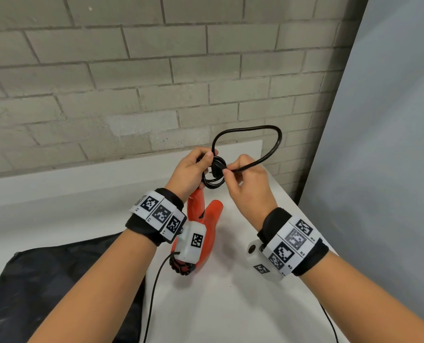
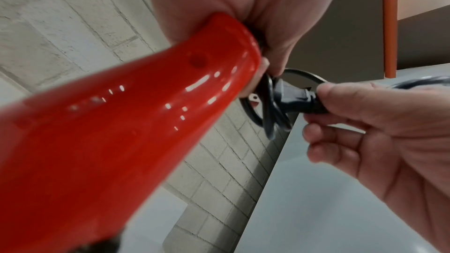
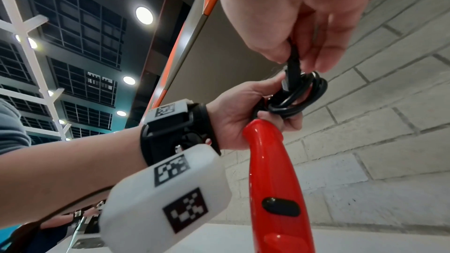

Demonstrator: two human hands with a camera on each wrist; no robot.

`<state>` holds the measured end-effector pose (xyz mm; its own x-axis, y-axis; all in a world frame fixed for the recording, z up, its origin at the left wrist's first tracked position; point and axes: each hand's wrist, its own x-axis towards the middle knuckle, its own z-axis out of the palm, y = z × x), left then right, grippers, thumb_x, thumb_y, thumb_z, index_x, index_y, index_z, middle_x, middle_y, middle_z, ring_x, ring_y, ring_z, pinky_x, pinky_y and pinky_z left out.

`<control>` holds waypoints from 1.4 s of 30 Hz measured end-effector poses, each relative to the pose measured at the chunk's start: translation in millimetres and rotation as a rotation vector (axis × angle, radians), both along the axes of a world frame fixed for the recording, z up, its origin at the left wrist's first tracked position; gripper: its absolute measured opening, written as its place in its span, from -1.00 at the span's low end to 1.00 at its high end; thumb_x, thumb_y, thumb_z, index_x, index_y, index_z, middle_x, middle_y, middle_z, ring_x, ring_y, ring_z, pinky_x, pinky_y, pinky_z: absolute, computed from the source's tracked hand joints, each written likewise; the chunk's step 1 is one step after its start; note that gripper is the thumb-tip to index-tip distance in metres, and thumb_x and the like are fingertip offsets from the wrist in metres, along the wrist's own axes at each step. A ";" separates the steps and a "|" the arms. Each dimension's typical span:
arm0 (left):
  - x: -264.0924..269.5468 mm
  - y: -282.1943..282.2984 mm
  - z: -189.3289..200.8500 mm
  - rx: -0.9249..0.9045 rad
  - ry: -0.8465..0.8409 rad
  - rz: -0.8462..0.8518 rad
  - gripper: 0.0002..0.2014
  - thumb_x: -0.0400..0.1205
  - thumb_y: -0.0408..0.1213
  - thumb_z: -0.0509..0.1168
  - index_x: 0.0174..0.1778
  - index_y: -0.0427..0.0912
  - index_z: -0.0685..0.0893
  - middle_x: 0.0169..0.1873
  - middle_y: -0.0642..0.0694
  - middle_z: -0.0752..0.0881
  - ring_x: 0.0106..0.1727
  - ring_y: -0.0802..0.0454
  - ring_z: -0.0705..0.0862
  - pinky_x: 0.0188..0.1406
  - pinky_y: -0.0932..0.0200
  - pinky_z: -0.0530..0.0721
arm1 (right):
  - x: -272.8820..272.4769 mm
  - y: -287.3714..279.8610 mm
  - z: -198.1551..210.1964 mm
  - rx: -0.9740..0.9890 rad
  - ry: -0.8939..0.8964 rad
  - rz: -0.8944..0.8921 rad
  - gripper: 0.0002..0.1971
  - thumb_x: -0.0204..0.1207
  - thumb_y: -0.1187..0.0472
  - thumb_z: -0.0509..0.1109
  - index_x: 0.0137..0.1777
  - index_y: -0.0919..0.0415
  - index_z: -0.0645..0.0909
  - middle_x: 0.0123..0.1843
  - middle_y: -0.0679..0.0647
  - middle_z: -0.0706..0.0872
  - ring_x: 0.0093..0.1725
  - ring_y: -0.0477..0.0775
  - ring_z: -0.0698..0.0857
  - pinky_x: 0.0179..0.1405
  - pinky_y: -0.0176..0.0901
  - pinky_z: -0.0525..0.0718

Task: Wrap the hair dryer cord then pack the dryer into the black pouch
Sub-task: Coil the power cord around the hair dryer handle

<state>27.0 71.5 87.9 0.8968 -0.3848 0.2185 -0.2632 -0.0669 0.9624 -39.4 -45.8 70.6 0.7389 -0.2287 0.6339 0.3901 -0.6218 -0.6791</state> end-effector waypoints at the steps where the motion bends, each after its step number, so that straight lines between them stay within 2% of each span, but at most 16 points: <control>1: 0.3 0.2 0.7 -0.002 0.001 0.009 -0.84 0.69 -0.18 0.09 -0.02 -0.05 0.58 -0.35 -0.07 0.50 -0.57 0.22 0.41 -0.74 0.40 0.38 | 1.3 0.6 -0.1 -0.023 0.024 -0.011 -0.93 0.51 0.34 0.32 -0.16 0.35 0.56 -0.27 0.09 0.59 -0.39 -0.16 0.51 -0.35 -0.51 0.49; 5: -0.6 1.7 2.0 0.015 -0.014 0.021 -0.83 0.68 -0.18 0.10 0.05 -0.09 0.57 -0.42 0.01 0.46 -0.70 0.25 0.39 -0.71 0.39 0.39 | -0.1 4.0 2.0 -0.080 0.124 -0.022 -0.91 0.53 0.29 0.29 -0.14 0.33 0.55 -0.29 0.10 0.59 -0.36 0.00 0.54 -0.34 -0.29 0.51; 11: -10.7 -6.0 0.7 0.017 -0.026 -0.072 -0.87 0.67 -0.24 0.13 -0.08 0.01 0.59 -0.41 -0.01 0.48 -0.53 0.24 0.41 -0.67 0.36 0.39 | 7.3 8.6 4.1 -0.253 0.145 -0.129 -0.93 0.53 0.33 0.25 -0.10 0.36 0.51 -0.18 0.25 0.63 -0.23 0.12 0.53 -0.26 -0.08 0.47; 14: -15.0 -9.6 -0.8 0.029 -0.024 -0.116 -0.86 0.67 -0.24 0.14 -0.10 0.05 0.59 -0.37 -0.01 0.50 -0.43 0.16 0.42 -0.63 0.34 0.38 | 13.2 2.7 -1.4 -0.195 0.049 -0.231 -0.90 0.41 0.44 0.26 -0.16 0.26 0.46 -0.22 0.15 0.52 -0.17 0.08 0.49 -0.20 -0.12 0.46; 16: -15.5 -10.9 -1.1 0.031 -0.014 -0.129 -0.85 0.67 -0.24 0.14 -0.08 0.07 0.59 -0.34 -0.01 0.51 -0.42 0.16 0.45 -0.64 0.35 0.39 | 17.5 -0.7 -1.6 -0.061 0.083 -0.136 -0.74 0.39 0.53 0.21 0.06 0.34 0.47 -0.04 0.08 0.50 -0.03 -0.06 0.47 -0.08 -0.40 0.43; 18: -14.3 -11.2 0.4 0.023 0.002 -0.132 -0.86 0.67 -0.26 0.12 -0.03 0.01 0.58 -0.33 -0.02 0.52 -0.47 0.21 0.47 -0.66 0.37 0.39 | 18.5 -5.0 -1.0 0.015 0.197 0.046 -0.68 0.47 0.50 0.16 0.22 0.32 0.40 -0.07 0.07 0.61 -0.12 -0.09 0.58 -0.16 -0.48 0.48; 20: -11.7 -10.1 3.0 0.012 0.011 -0.117 -0.82 0.68 -0.29 0.10 0.07 -0.02 0.57 -0.33 -0.01 0.51 -0.50 0.22 0.46 -0.71 0.39 0.37 | 14.7 -10.7 -3.1 0.025 0.289 0.170 -0.80 0.58 0.32 0.19 0.18 0.20 0.41 -0.29 -0.05 0.63 -0.34 -0.19 0.60 -0.31 -0.40 0.51; 22: -9.9 -8.0 5.2 -0.016 0.032 -0.098 -0.77 0.69 -0.29 0.09 0.14 0.08 0.57 -0.30 0.04 0.51 -0.47 0.19 0.46 -0.73 0.40 0.36 | 8.9 -19.5 -12.4 -0.056 0.319 0.225 -0.96 0.62 0.17 0.18 -0.01 0.09 0.46 -0.37 -0.13 0.55 -0.40 -0.22 0.54 -0.36 -0.41 0.48; 23: -9.0 -7.1 5.9 -0.033 0.049 -0.089 -0.74 0.69 -0.29 0.09 0.16 0.13 0.57 -0.28 0.06 0.51 -0.47 0.19 0.46 -0.74 0.40 0.35 | 6.5 -25.1 -20.6 -0.119 0.350 0.211 -0.91 0.64 0.15 0.15 -0.06 0.06 0.46 -0.36 -0.09 0.56 -0.38 -0.17 0.54 -0.33 -0.37 0.49; 27: -7.8 -4.6 7.2 -0.069 0.116 -0.057 -0.75 0.68 -0.29 0.11 0.18 0.03 0.61 -0.23 0.01 0.58 -0.50 0.18 0.48 -0.76 0.41 0.32 | 7.1 -58.5 -63.8 -0.284 0.705 -0.009 -0.76 0.67 0.24 0.04 0.08 0.21 0.55 -0.09 0.25 0.66 -0.17 0.22 0.63 -0.16 -0.11 0.55; 30: -8.2 -3.4 8.1 -0.040 0.109 -0.096 -0.76 0.69 -0.27 0.10 -0.11 0.04 0.68 -0.24 0.02 0.59 -0.53 0.19 0.48 -0.78 0.41 0.30 | 10.3 -72.4 -83.4 -0.506 1.087 -0.031 -0.71 0.63 0.31 0.04 0.15 0.27 0.58 0.12 0.30 0.65 0.09 0.26 0.64 0.01 -0.08 0.60; 33: -10.2 -5.5 8.2 -0.012 0.085 -0.102 -0.73 0.69 -0.28 0.11 -0.22 0.03 0.67 -0.28 0.03 0.57 -0.54 0.19 0.47 -0.79 0.41 0.29 | 8.6 -70.6 -82.1 -0.805 1.346 -0.004 -0.65 0.63 0.28 0.09 0.34 0.36 0.50 0.12 0.18 0.61 0.10 0.19 0.59 -0.16 -0.19 0.60; 35: -10.9 -6.3 7.1 0.005 0.062 -0.106 -0.73 0.68 -0.29 0.12 -0.22 0.03 0.67 -0.31 0.05 0.57 -0.56 0.21 0.47 -0.78 0.41 0.28 | 9.3 -67.8 -74.9 -0.804 1.252 0.015 -0.65 0.62 0.21 0.15 0.35 0.30 0.49 0.29 0.18 0.62 0.24 0.21 0.60 0.15 -0.10 0.59; 36: -11.2 -6.6 6.7 0.008 0.052 -0.111 -0.74 0.68 -0.30 0.12 -0.22 0.02 0.67 -0.31 0.05 0.56 -0.57 0.23 0.47 -0.77 0.41 0.28 | 10.2 -66.1 -69.4 -0.672 1.144 0.024 -0.64 0.61 0.18 0.18 0.38 0.23 0.45 0.33 0.17 0.59 0.25 0.19 0.59 0.22 -0.10 0.53; 38: -12.2 -7.7 5.7 0.007 0.038 -0.127 -0.75 0.67 -0.32 0.13 -0.21 0.02 0.66 -0.33 0.06 0.54 -0.60 0.25 0.46 -0.77 0.42 0.28 | 10.1 -56.5 -53.9 -0.289 0.872 0.133 -0.62 0.60 0.17 0.21 0.42 0.07 0.38 0.32 0.14 0.59 0.19 0.11 0.59 0.20 -0.18 0.48; 42: -13.0 -8.0 5.1 0.006 0.007 -0.130 -0.75 0.67 -0.34 0.13 -0.19 0.02 0.66 -0.37 0.06 0.54 -0.68 0.24 0.44 -0.76 0.41 0.32 | 10.7 -29.8 -25.4 0.070 0.557 0.505 -0.72 0.64 0.35 0.14 0.24 0.08 0.53 0.12 -0.09 0.67 0.10 -0.29 0.64 0.15 -0.48 0.55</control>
<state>14.0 63.4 93.0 0.8409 -0.4988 0.2099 -0.2636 -0.0388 0.9638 -28.6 -75.6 45.2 0.9715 0.1969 0.1319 0.2033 -0.4065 -0.8908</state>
